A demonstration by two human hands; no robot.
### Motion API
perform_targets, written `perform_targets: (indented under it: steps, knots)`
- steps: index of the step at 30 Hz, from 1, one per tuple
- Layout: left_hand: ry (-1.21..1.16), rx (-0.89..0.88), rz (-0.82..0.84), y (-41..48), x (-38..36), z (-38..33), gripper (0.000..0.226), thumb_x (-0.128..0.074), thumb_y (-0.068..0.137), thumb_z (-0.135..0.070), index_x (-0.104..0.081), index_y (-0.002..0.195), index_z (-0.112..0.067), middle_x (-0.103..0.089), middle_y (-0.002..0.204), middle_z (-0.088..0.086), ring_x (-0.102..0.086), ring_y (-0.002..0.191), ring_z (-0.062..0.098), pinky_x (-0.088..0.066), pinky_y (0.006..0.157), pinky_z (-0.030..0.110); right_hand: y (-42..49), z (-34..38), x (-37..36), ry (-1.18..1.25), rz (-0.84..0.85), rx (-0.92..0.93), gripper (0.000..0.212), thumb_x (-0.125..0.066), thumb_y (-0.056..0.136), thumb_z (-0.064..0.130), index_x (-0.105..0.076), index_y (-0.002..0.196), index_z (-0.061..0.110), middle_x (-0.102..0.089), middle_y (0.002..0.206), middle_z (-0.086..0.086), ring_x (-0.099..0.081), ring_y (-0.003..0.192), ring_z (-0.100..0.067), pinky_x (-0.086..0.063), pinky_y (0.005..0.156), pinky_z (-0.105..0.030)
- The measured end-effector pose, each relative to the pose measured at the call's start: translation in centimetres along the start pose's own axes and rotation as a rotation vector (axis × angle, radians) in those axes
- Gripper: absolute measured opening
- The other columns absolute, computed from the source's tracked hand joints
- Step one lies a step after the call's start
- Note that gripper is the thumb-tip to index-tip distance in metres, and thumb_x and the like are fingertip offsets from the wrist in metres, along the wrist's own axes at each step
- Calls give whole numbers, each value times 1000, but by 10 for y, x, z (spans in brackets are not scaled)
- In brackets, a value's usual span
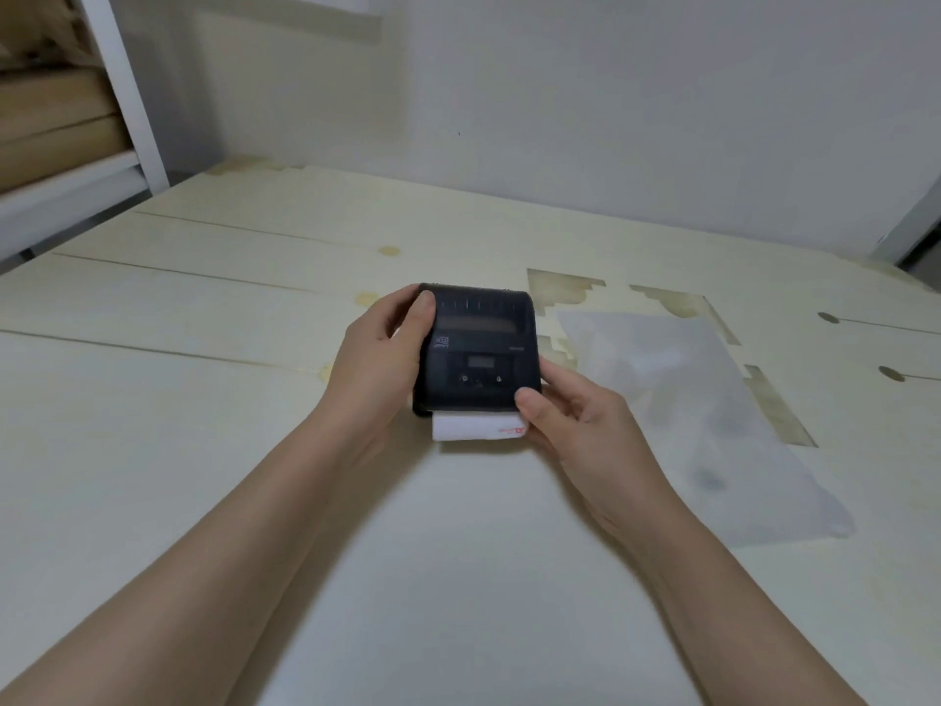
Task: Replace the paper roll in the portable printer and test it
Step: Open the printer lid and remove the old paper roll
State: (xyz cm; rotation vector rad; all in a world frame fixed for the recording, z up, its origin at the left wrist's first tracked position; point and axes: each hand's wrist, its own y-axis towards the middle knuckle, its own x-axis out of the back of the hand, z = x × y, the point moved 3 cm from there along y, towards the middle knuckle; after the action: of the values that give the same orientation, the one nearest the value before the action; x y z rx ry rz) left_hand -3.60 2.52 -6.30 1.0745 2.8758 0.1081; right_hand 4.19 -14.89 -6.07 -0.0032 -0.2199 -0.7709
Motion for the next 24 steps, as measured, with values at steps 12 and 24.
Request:
perform_targets:
  steps: [12,24]
  knots:
    - [219,52,0,-5,3,9,35,-43,101,-37,-66,120,-20,-70,111,-7,-63,99,11,-45,76,22,-3,-2,1,-309,-143,-27,28,-61,93,26,-69,117,38,-71,104,4,-66,90,-13,-47,78,-18]
    - [440,100,382,-12,27,-8,88,-81,76,-35,-32,149,-41,-64,120,-11,-66,101,3,-48,87,24,-2,0,4,-464,-172,-40,23,-61,92,31,-73,112,34,-76,85,4,-68,83,-14,-53,78,-31]
